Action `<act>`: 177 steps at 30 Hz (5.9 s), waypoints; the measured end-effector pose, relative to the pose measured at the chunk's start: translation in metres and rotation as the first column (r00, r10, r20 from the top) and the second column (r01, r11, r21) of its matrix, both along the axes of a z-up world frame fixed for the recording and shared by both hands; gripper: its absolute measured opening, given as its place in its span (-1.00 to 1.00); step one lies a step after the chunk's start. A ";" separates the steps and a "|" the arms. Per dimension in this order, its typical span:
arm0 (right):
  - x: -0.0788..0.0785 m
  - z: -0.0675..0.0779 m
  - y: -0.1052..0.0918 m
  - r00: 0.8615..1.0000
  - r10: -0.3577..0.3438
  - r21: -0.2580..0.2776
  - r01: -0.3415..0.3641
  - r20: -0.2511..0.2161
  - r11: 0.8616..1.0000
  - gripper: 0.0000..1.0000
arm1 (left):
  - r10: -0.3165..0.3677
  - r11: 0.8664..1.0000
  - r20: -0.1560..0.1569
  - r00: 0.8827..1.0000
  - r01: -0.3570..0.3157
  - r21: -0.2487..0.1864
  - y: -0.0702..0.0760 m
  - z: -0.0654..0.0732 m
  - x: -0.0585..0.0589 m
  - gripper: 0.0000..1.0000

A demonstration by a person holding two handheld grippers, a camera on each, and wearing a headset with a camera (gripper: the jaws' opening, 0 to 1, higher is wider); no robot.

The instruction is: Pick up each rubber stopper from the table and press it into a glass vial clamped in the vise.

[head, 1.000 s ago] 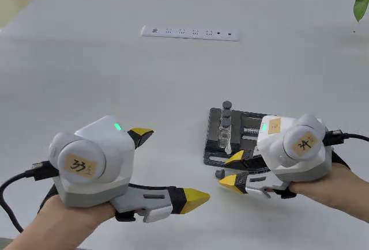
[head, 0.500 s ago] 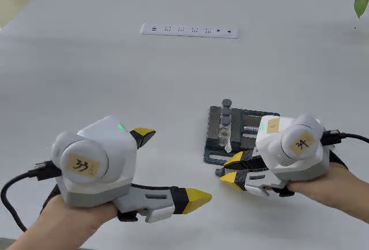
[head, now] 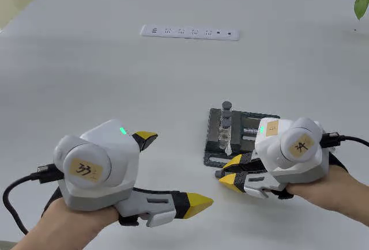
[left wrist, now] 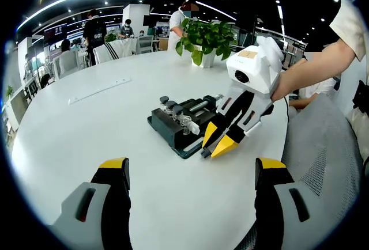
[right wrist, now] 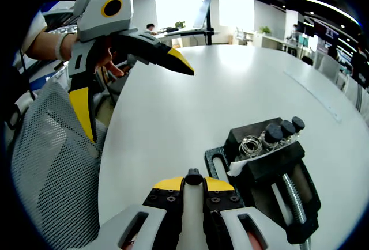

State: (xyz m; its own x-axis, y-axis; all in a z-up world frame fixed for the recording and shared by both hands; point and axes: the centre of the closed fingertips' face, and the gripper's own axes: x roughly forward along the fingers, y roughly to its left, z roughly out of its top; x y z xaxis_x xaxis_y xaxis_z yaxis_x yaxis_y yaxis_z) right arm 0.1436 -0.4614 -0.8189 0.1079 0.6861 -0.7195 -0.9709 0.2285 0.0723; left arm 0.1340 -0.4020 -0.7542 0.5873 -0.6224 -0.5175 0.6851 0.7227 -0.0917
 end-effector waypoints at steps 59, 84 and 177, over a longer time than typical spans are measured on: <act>-0.013 0.132 -0.038 0.777 0.628 -0.443 -0.578 -0.039 0.686 -0.87 | -0.373 0.927 0.104 0.922 0.375 -0.001 -0.107 0.066 0.010 -0.89; -0.005 0.143 -0.038 0.788 0.616 -0.376 -0.573 -0.008 0.728 -0.70 | -0.295 0.949 0.105 0.950 0.304 -0.088 -0.099 0.069 0.012 -0.93; 0.051 0.062 -0.003 0.778 0.620 -0.424 -0.528 0.107 0.736 -0.90 | 0.014 1.000 0.054 0.998 -0.013 -0.010 -0.028 0.005 0.030 0.98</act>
